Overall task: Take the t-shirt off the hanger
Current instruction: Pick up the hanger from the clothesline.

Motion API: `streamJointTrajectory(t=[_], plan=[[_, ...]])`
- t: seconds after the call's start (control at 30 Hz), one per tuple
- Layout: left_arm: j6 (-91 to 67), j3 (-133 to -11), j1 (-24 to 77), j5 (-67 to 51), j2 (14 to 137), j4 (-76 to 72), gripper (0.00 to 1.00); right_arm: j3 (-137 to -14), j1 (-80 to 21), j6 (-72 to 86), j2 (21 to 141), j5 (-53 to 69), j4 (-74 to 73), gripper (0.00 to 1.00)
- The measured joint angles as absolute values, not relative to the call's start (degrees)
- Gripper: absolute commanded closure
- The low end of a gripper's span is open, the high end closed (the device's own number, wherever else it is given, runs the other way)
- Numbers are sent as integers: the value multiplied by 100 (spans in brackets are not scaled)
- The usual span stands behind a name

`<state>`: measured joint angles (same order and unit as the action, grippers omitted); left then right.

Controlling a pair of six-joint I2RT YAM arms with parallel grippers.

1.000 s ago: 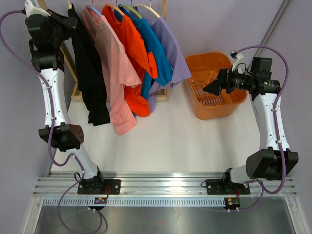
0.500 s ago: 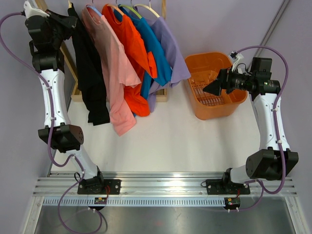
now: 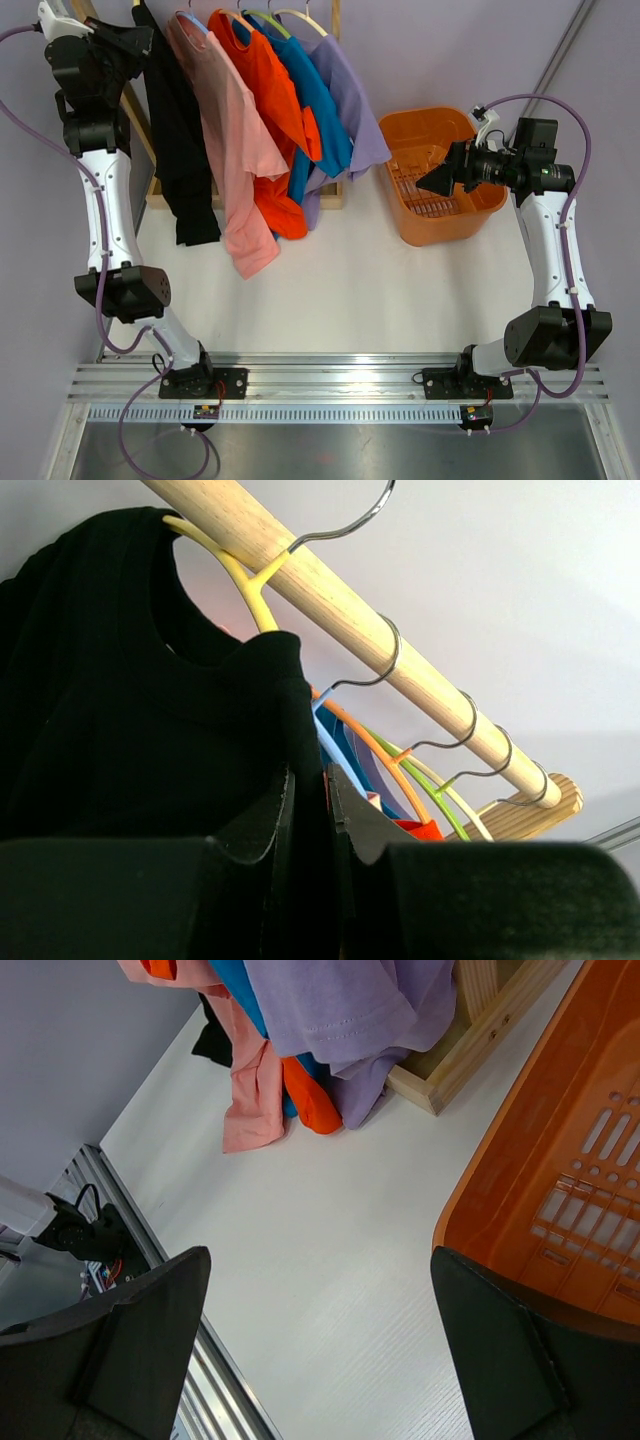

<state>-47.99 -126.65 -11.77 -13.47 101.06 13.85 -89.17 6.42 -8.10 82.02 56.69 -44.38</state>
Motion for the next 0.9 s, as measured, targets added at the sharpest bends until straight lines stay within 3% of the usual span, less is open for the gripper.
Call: streamJointTrajectory(t=[0.27, 0.9], plan=[[-4698, -11743, -1170, -1339, 9349, 1144, 100, -8919, 642, -854, 8202, 5721, -4445, 0], [-4058, -8420, -1166, -1667, 5741, 1772, 100, -9026, 598, -1890, 8202, 6434, -5376, 1]])
